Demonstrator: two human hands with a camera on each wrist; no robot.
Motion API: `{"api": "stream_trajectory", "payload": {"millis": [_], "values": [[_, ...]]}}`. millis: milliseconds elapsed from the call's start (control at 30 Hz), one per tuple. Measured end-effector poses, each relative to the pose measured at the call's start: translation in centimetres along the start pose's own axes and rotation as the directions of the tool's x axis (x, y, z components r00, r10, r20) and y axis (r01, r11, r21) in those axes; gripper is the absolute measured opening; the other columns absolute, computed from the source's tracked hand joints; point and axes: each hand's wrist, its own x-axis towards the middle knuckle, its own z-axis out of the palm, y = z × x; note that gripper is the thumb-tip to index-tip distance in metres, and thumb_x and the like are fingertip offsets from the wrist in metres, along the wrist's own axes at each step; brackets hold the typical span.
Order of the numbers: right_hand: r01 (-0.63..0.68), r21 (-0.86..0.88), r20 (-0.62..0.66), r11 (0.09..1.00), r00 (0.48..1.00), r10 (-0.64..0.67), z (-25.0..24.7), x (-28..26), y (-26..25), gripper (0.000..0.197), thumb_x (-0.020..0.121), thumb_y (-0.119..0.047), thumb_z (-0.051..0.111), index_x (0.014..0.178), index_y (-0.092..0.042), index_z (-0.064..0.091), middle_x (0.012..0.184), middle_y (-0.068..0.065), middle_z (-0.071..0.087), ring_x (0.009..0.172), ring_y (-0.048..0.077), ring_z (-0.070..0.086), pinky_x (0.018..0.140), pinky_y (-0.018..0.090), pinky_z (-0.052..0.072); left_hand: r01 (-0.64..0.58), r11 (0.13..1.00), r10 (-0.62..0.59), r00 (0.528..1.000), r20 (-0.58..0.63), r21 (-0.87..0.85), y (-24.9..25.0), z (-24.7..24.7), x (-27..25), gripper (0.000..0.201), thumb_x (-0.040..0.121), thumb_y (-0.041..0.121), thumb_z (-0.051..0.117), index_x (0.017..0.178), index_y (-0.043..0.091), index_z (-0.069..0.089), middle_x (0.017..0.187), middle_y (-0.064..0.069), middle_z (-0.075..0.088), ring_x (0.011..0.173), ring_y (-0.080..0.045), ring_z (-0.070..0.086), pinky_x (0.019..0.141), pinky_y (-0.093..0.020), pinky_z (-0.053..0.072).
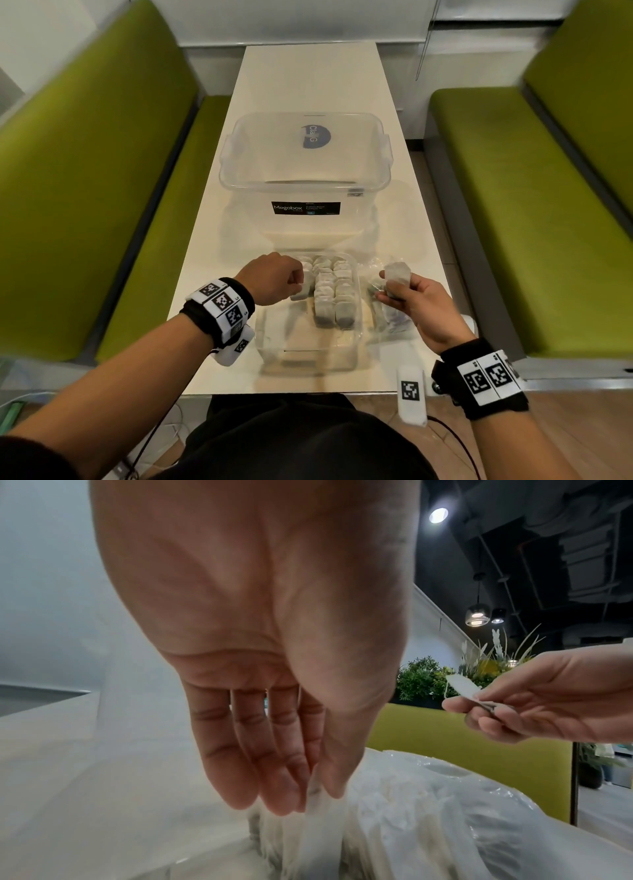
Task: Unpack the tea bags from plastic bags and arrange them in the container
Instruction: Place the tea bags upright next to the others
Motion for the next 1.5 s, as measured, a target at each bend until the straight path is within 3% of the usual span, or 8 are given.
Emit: {"api": "stream_trajectory", "payload": {"millis": [300, 500, 667, 800, 967, 1200, 1333, 1500], "values": [[-0.008, -0.011, -0.002, 1.000, 1.000, 0.008, -0.2, -0.1, 0.2, 0.019, 0.096, 0.007, 0.058, 0.111, 0.010, 0.070, 0.103, 0.006, 0.079, 0.103, 0.029, 0.075, 0.106, 0.041, 0.052, -0.009, 1.000, 0.009, 1.000, 0.005, 0.001, 0.4, 1.3, 1.6, 0.007, 0.093, 0.033, 0.066, 0.097, 0.026, 0.067, 0.099, 0.006, 0.072, 0.090, -0.019, 0.063, 0.082, -0.037, 0.054], [-0.010, -0.019, -0.010, 1.000, 1.000, 0.010, 0.0, -0.2, 0.0, 0.024, 0.095, 0.009, 0.056, 0.113, 0.004, 0.071, 0.115, 0.009, 0.077, 0.108, 0.035, 0.073, 0.107, 0.042, 0.051, 0.021, 0.998, -0.017, 0.999, -0.050, 0.066, 0.3, 1.3, 2.0, 0.009, 0.094, 0.032, 0.064, 0.096, 0.024, 0.067, 0.099, 0.002, 0.070, 0.089, -0.021, 0.064, 0.079, -0.035, 0.054], [0.038, -0.080, 0.038, 0.996, 0.999, -0.035, 0.3, -0.5, -0.1, 0.022, 0.092, 0.007, 0.064, 0.108, -0.004, 0.074, 0.112, 0.025, 0.074, 0.100, 0.032, 0.073, 0.092, 0.034, 0.060, 0.019, 0.995, -0.008, 0.994, -0.108, 0.101, 0.3, 1.2, 2.3, 0.011, 0.093, 0.030, 0.066, 0.102, 0.024, 0.066, 0.102, 0.002, 0.069, 0.091, -0.024, 0.065, 0.077, -0.035, 0.053], [0.065, -0.118, 0.068, 0.991, 0.996, -0.058, 0.5, -0.5, -0.1, 0.020, 0.089, 0.005, 0.070, 0.106, -0.005, 0.074, 0.103, 0.017, 0.072, 0.087, 0.023, 0.070, 0.078, 0.026, 0.061, -0.002, 0.995, 0.013, 0.993, -0.117, 0.095, 0.5, 1.1, 2.4, 0.008, 0.094, 0.028, 0.066, 0.101, 0.023, 0.067, 0.103, 0.002, 0.068, 0.092, -0.023, 0.063, 0.077, -0.036, 0.053], [0.085, -0.110, 0.091, 0.990, 0.993, -0.076, 1.0, -0.5, -0.5, 0.022, 0.088, 0.005, 0.072, 0.107, -0.005, 0.075, 0.100, 0.015, 0.074, 0.092, 0.025, 0.071, 0.082, 0.026, 0.060, -0.010, 0.998, 0.017, 0.993, -0.118, 0.062, 0.6, 1.0, 2.5, 0.007, 0.094, 0.025, 0.065, 0.100, 0.023, 0.068, 0.102, 0.001, 0.071, 0.091, -0.022, 0.063, 0.079, -0.037, 0.053], [0.108, -0.150, 0.137, 0.983, 0.987, -0.087, 1.6, -0.6, -0.8, 0.024, 0.085, 0.008, 0.071, 0.105, -0.005, 0.077, 0.102, 0.014, 0.079, 0.099, 0.027, 0.074, 0.093, 0.033, 0.059, 0.008, 1.000, -0.005, 0.986, -0.167, 0.019, 0.6, 0.0, 1.7, 0.022, 0.095, 0.035, 0.065, 0.115, 0.026, 0.065, 0.107, 0.003, 0.069, 0.097, -0.023, 0.064, 0.085, -0.038, 0.053], [0.147, -0.192, 0.149, 0.970, 0.982, -0.119, 2.1, -0.6, -0.8, 0.022, 0.085, 0.005, 0.074, 0.102, -0.008, 0.079, 0.101, 0.011, 0.079, 0.104, 0.030, 0.074, 0.095, 0.034, 0.059, -0.052, 0.982, 0.002, 0.965, -0.264, -0.181, 1.8, -1.4, 0.2, 0.022, 0.096, 0.045, 0.063, 0.108, 0.028, 0.069, 0.097, 0.011, 0.070, 0.081, -0.011, 0.063, 0.079, -0.032, 0.052], [0.203, -0.278, 0.179, 0.939, 0.971, -0.157, 3.1, -0.2, -0.6, 0.032, 0.083, 0.002, 0.078, 0.110, -0.015, 0.076, 0.106, 0.008, 0.078, 0.104, 0.031, 0.073, 0.100, 0.048, 0.056, -0.149, 0.795, 0.053, 0.983, -0.178, -0.587, 4.4, -2.6, -1.7, 0.029, 0.092, 0.056, 0.065, 0.109, 0.034, 0.072, 0.102, 0.014, 0.072, 0.077, -0.007, 0.069, 0.070, -0.022, 0.055]]}}
